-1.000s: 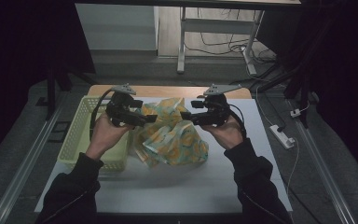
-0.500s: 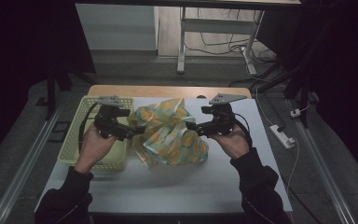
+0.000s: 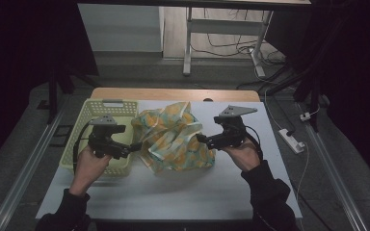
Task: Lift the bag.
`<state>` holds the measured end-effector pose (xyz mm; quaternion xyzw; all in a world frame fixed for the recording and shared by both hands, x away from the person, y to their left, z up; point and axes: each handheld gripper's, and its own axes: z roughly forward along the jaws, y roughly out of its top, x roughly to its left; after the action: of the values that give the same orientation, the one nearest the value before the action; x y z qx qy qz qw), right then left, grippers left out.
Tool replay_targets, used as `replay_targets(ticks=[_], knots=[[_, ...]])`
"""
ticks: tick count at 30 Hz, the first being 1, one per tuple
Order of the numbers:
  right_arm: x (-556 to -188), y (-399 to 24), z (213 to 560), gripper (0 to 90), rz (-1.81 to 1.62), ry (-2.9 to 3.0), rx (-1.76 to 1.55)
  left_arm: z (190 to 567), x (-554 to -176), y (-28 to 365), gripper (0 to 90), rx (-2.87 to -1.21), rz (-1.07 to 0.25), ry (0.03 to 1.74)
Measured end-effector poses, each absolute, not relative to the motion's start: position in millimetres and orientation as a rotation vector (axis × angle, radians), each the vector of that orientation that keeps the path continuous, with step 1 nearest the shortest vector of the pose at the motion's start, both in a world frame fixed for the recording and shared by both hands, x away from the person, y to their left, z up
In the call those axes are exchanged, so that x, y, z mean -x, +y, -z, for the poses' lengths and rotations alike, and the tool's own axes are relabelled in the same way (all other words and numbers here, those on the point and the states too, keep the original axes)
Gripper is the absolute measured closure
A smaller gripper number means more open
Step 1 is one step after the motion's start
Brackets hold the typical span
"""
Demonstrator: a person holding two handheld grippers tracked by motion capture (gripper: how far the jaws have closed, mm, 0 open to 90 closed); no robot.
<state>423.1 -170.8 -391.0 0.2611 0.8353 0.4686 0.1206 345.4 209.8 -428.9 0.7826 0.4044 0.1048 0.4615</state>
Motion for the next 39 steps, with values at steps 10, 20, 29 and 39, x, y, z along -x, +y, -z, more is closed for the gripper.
replay_targets(ticks=[10,20,29,39], knots=[[-413.2,-177.7,405.0,0.0,-1.352,2.438,-0.761,446.0,-335.7,207.2,0.0,-1.951,-0.254,1.019],[-404.7,-183.1,413.2,0.0,-1.355,2.444,-0.757,452.1,-320.4,212.6,0.0,-1.932,-0.259,1.038],[-392.9,-190.4,418.3,0.0,-1.341,2.43,-0.788,456.0,-305.6,216.7,0.0,-1.931,-0.249,1.046],[-375.0,-203.5,422.4,0.0,-1.339,2.401,-0.812,460.7,-285.1,223.4,0.0,-1.924,-0.254,1.068]])
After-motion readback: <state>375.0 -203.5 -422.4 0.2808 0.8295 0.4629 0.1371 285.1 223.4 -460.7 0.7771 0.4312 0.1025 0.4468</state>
